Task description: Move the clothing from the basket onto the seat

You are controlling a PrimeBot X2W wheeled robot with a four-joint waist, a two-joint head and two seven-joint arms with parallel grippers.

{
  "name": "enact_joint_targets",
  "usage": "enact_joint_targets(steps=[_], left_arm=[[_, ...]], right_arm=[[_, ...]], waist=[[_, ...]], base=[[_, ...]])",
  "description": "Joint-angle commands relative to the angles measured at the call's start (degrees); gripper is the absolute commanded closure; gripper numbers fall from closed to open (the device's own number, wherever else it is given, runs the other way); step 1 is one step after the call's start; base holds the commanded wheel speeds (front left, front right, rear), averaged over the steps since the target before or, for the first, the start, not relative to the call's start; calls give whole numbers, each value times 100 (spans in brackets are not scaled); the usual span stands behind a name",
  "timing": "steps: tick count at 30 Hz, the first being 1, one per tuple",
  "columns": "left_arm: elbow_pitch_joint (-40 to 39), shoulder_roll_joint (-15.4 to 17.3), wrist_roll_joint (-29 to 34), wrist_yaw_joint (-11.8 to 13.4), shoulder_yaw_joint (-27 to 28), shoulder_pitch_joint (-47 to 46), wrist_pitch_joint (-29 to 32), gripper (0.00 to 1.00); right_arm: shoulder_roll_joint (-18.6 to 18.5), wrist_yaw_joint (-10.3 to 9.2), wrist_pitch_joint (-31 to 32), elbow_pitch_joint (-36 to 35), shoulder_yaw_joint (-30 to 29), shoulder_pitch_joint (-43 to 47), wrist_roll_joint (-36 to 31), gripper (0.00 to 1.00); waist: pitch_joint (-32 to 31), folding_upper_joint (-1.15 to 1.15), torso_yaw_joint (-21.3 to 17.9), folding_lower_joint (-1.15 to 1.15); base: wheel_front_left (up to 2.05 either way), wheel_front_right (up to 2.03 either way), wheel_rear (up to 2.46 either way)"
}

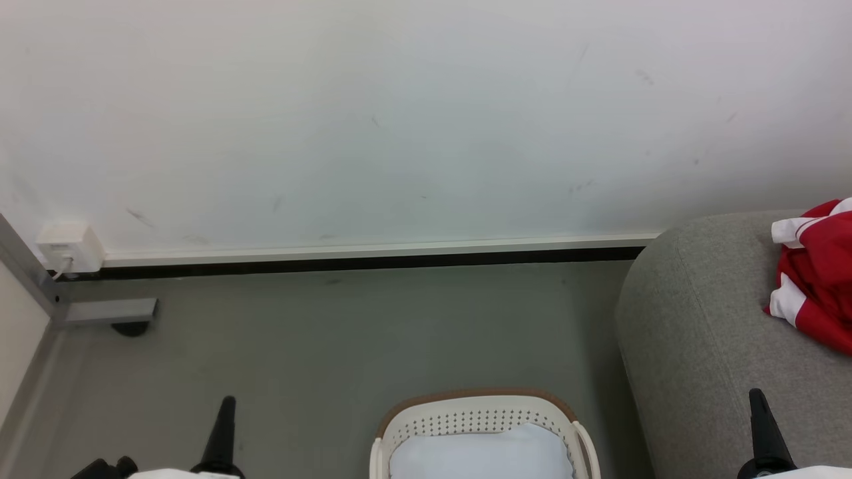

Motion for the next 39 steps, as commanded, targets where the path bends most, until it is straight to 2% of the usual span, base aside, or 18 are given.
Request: enact_joint_targets(steps=[1, 39], left_arm=[[-71, 37, -187, -27, 35, -128, 28, 100], [-153, 49, -2068, -95, 296, -342, 551, 100]], right_arm=[[-63, -6, 28, -77, -29, -146, 158, 100], [-76, -10, 549, -143, -139, -370, 2244, 100]], waist=[[3, 0, 0, 0], [102, 0, 0, 0]], base=[[0, 0, 0], [0, 0, 0]])
